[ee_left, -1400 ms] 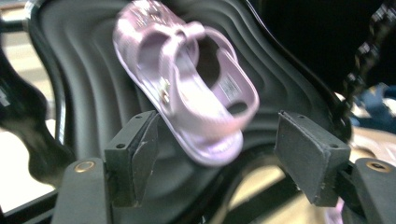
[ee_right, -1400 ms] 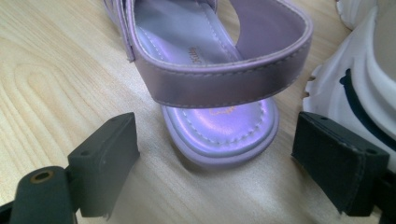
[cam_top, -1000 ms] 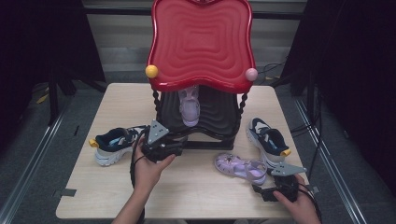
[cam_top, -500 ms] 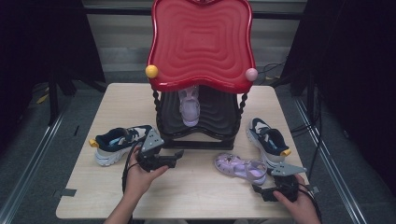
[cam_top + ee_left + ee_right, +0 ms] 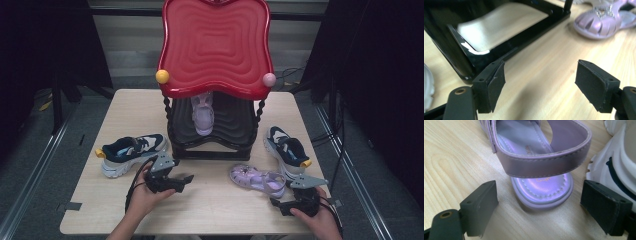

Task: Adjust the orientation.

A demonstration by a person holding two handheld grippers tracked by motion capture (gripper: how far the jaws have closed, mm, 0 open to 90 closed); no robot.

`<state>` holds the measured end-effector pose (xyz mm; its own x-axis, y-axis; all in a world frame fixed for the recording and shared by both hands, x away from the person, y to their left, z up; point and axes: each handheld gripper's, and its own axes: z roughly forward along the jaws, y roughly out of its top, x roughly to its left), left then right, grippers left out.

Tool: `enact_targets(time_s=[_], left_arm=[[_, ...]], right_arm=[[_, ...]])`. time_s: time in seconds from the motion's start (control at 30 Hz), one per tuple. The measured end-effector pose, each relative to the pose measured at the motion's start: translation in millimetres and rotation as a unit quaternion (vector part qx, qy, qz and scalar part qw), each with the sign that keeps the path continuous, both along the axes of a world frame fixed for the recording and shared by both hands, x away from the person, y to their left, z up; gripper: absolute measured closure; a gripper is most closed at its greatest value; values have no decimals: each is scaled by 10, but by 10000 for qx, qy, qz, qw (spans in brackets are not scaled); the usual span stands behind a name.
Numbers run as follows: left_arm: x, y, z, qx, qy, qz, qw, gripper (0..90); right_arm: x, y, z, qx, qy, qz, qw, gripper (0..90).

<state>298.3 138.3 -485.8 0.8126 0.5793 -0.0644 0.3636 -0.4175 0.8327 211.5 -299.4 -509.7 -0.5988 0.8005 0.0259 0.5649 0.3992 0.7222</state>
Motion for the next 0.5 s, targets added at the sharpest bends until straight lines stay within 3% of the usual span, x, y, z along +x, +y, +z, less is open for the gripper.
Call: enact_targets(time_s=[0.17,0.5], left_arm=[[-16,22,-128,87,104,-141,9998,232],[-34,51,-197,321,135,-182,9992,232]], right_arm=[[0,0,0,-3,-1,2,10000,135],[-3,0,1,-5,-21,10,10000,145]])
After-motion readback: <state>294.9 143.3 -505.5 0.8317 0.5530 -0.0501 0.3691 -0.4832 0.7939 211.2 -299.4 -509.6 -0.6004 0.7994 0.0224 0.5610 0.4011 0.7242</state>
